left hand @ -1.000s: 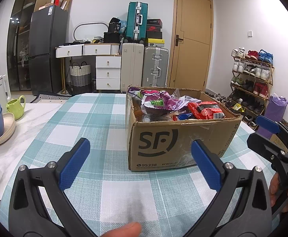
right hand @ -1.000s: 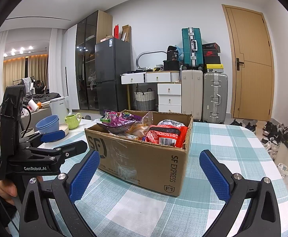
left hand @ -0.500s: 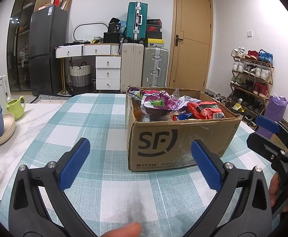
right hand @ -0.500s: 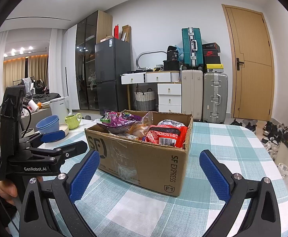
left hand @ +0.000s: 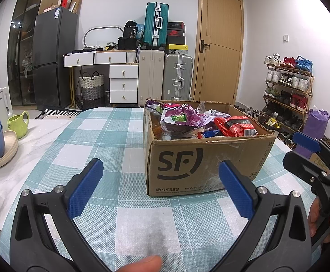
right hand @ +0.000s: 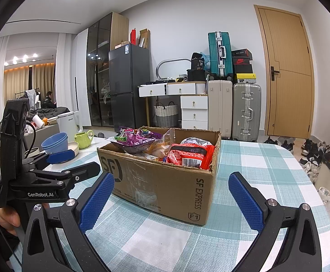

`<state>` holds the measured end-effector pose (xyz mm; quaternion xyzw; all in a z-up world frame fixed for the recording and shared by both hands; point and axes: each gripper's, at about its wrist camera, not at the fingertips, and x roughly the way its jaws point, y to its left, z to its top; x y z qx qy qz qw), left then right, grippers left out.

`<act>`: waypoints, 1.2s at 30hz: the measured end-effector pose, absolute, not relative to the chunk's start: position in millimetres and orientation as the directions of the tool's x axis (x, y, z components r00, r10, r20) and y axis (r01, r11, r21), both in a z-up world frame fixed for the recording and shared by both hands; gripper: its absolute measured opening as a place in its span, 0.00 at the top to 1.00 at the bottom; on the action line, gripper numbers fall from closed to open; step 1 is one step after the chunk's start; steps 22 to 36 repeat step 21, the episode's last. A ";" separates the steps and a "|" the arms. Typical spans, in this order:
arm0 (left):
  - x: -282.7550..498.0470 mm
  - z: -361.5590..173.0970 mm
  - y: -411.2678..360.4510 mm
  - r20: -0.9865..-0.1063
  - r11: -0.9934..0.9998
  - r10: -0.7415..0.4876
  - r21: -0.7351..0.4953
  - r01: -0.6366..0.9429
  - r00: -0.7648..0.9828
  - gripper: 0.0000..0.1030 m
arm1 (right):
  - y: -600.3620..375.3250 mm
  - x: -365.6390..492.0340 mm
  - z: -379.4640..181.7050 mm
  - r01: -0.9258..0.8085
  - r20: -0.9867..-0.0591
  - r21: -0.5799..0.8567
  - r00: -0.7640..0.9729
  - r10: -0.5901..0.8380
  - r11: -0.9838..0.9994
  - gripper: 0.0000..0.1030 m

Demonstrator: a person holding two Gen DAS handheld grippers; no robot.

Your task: Organize snacks

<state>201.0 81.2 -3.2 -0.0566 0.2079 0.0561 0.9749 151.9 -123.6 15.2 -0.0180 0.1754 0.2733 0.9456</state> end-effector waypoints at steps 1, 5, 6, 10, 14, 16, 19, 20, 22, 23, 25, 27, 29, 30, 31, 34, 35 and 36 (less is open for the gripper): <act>201.3 -3.4 81.1 -0.412 0.987 0.086 -0.087 -0.133 0.907 0.01 | -123.7 151.9 15.2 -0.523 -0.342 0.062 0.789 0.511 0.850 0.00; 201.1 -3.4 81.1 -0.412 0.987 0.086 -0.087 -0.133 0.907 0.01 | -123.6 151.9 15.1 -0.523 -0.342 0.062 0.789 0.511 0.850 0.00; 201.8 -4.0 81.0 -0.411 0.987 0.086 -0.087 -0.133 0.907 0.01 | -123.3 151.2 15.2 -0.523 -0.342 0.062 0.789 0.511 0.850 0.00; 201.0 -3.5 80.8 -0.411 0.987 0.086 -0.086 -0.133 0.907 0.01 | -123.6 151.7 15.1 -0.523 -0.342 0.062 0.789 0.511 0.850 0.00; 201.0 -3.6 80.7 -0.412 0.987 0.086 -0.086 -0.133 0.907 0.01 | -123.4 151.2 15.1 -0.523 -0.342 0.063 0.789 0.511 0.850 0.00; 199.5 -3.2 81.1 -0.412 0.987 0.086 -0.086 -0.132 0.907 0.01 | -123.6 151.5 15.1 -0.523 -0.341 0.063 0.789 0.511 0.850 0.00; 199.4 -3.2 81.1 -0.412 0.987 0.085 -0.087 -0.132 0.907 0.01 | -123.9 151.8 15.0 -0.523 -0.342 0.063 0.789 0.511 0.850 0.00; 199.3 -3.1 81.0 -0.412 0.987 0.085 -0.086 -0.132 0.907 0.01 | -123.5 151.2 15.1 -0.523 -0.341 0.063 0.789 0.511 0.850 0.00; 199.2 -3.0 80.9 -0.411 0.988 0.084 -0.087 -0.131 0.908 0.01 | -123.5 151.2 15.1 -0.523 -0.341 0.063 0.789 0.511 0.850 0.00; 199.2 -3.0 80.9 -0.411 0.988 0.084 -0.087 -0.131 0.908 0.01 | -123.5 151.2 15.1 -0.523 -0.341 0.063 0.789 0.511 0.850 0.00; 199.2 -3.0 80.9 -0.411 0.988 0.084 -0.087 -0.131 0.908 0.01 | -123.5 151.2 15.1 -0.523 -0.341 0.063 0.789 0.511 0.850 0.00; 199.2 -3.0 80.9 -0.411 0.988 0.084 -0.087 -0.131 0.908 0.01 | -123.5 151.2 15.1 -0.523 -0.341 0.063 0.789 0.511 0.850 0.00; 199.2 -3.0 80.9 -0.411 0.988 0.084 -0.087 -0.131 0.908 0.01 | -123.5 151.2 15.1 -0.523 -0.341 0.063 0.789 0.511 0.850 0.00; 199.2 -3.0 80.9 -0.411 0.988 0.084 -0.087 -0.131 0.908 0.01 | -123.5 151.2 15.1 -0.523 -0.341 0.063 0.789 0.511 0.850 0.00; 199.2 -3.0 80.9 -0.411 0.988 0.084 -0.087 -0.131 0.908 0.01 | -123.5 151.2 15.1 -0.523 -0.341 0.063 0.789 0.511 0.850 0.00; 199.2 -3.0 80.9 -0.411 0.988 0.084 -0.087 -0.131 0.908 0.01 | -123.5 151.2 15.1 -0.523 -0.341 0.063 0.789 0.511 0.850 0.00; 199.2 -3.0 80.9 -0.411 0.988 0.084 -0.087 -0.131 0.908 0.01 | -123.5 151.2 15.1 -0.523 -0.341 0.063 0.789 0.511 0.850 0.00; 199.2 -3.0 80.9 -0.411 0.988 0.084 -0.087 -0.131 0.908 0.01 | -123.5 151.2 15.1 -0.523 -0.341 0.063 0.789 0.511 0.850 0.00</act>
